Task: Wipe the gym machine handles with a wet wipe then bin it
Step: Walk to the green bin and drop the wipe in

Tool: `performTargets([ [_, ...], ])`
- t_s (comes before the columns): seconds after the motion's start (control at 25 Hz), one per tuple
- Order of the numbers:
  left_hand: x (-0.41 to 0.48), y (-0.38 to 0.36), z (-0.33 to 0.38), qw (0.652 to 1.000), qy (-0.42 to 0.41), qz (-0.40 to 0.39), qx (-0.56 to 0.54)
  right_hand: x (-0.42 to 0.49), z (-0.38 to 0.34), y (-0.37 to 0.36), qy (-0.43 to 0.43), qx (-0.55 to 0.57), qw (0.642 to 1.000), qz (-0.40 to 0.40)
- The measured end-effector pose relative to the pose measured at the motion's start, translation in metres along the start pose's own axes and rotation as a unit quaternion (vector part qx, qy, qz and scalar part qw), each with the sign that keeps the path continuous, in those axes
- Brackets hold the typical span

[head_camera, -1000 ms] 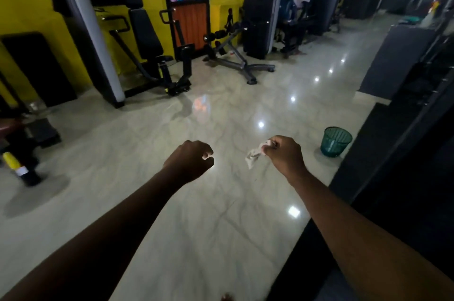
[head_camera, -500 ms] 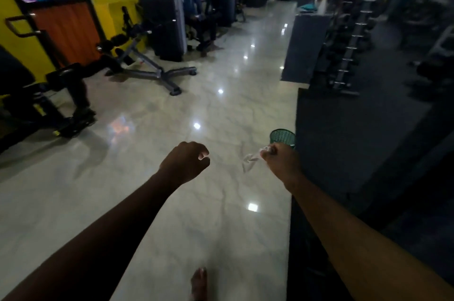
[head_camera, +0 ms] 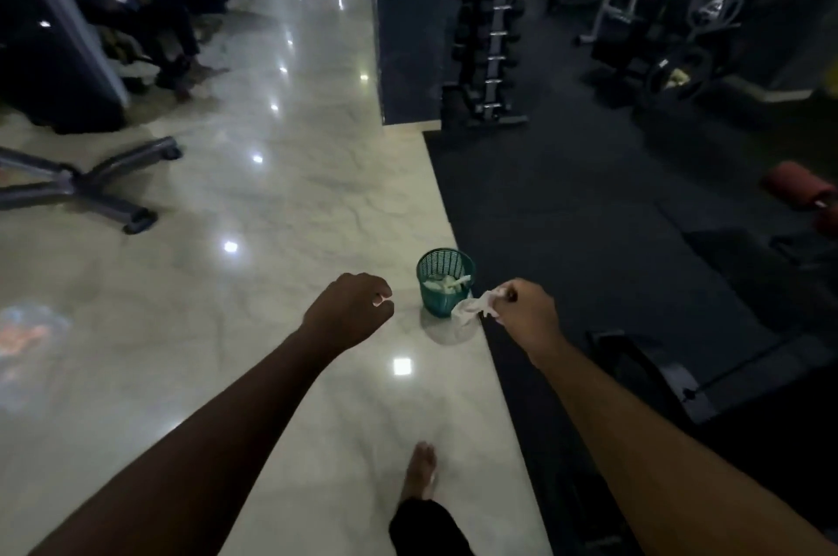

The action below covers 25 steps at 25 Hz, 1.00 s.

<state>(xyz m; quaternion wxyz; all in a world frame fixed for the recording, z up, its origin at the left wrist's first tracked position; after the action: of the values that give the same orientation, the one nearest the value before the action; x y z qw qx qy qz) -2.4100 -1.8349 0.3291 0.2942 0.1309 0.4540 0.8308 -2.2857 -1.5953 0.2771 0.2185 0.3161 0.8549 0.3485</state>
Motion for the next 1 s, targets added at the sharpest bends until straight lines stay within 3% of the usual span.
performTargets([
  [0.36, 0.288, -0.029, -0.072, 0.994, 0.042, -0.092, -0.029, 0.253, -0.034, -0.069, -0.111, 0.005, 0.994, -0.010],
  [0.56, 0.435, -0.075, -0.112, 0.990, 0.026, -0.137, -0.031, 0.388, -0.037, -0.121, -0.121, -0.039, 0.991, -0.029],
  [0.76, 0.565, -0.165, -0.168, 0.977, 0.023, -0.213, -0.009, 0.503, 0.013, -0.213, -0.196, -0.047, 0.978, -0.047],
  [1.0, 0.642, -0.293, -0.235, 0.959, 0.030, -0.282, -0.002, 0.585, 0.099, -0.322, -0.270, -0.049, 0.960, -0.050],
])
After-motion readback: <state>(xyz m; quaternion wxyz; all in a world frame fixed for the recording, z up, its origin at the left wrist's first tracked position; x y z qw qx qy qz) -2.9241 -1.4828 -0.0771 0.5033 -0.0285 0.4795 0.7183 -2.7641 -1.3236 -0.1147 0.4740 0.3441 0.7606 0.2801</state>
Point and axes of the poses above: each hand's wrist, its own x-axis towards the middle knuckle, its own y-axis out of the back of the hand, z = x × y, the point moved 8 cm from there along x, towards the middle knuckle, and after that the axes turned 7 degrees about -x, right-handed, at the moved point
